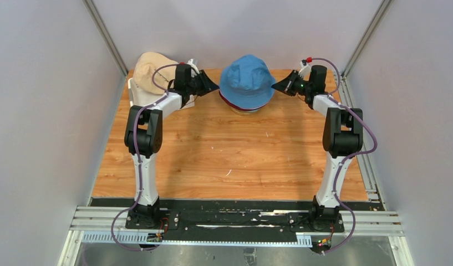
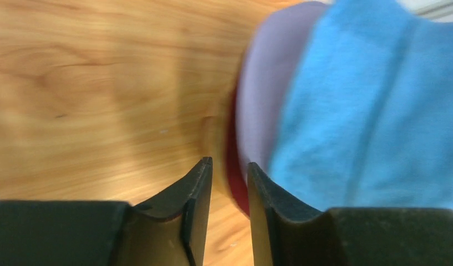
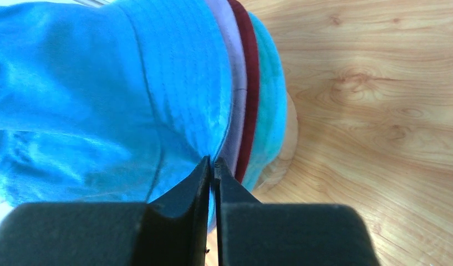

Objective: Stack the hats

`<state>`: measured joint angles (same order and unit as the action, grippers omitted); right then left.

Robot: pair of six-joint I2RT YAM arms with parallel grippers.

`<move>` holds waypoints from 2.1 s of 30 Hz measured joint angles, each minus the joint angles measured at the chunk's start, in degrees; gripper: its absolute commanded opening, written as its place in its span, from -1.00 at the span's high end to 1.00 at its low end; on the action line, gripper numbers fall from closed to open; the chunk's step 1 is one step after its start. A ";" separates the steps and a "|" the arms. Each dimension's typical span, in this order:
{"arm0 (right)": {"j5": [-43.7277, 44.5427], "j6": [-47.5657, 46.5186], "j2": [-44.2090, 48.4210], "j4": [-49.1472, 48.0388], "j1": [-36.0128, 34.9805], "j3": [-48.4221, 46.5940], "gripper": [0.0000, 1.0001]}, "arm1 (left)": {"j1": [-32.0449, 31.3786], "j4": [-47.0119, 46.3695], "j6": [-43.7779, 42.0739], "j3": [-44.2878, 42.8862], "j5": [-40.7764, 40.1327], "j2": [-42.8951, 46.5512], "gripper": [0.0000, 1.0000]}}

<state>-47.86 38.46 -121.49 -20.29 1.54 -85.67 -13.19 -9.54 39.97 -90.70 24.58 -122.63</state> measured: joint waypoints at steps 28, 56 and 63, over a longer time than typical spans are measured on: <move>9.49 -8.26 15.69 14.36 0.61 -7.89 -0.19 | 2.58 12.66 -9.90 -1.25 -13.68 24.37 -0.01; 13.22 -15.98 18.23 22.36 -5.38 -13.51 -0.19 | 13.44 36.15 -16.63 -20.50 -27.76 9.44 -0.09; 13.40 -16.00 18.67 22.32 -5.40 -12.07 -0.19 | 13.46 36.46 -17.77 -28.65 -29.86 -0.09 -0.08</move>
<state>-34.46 22.46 -102.83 2.02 -3.86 -97.73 0.27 26.92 22.20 -119.35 -5.28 -122.72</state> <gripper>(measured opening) 0.596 0.544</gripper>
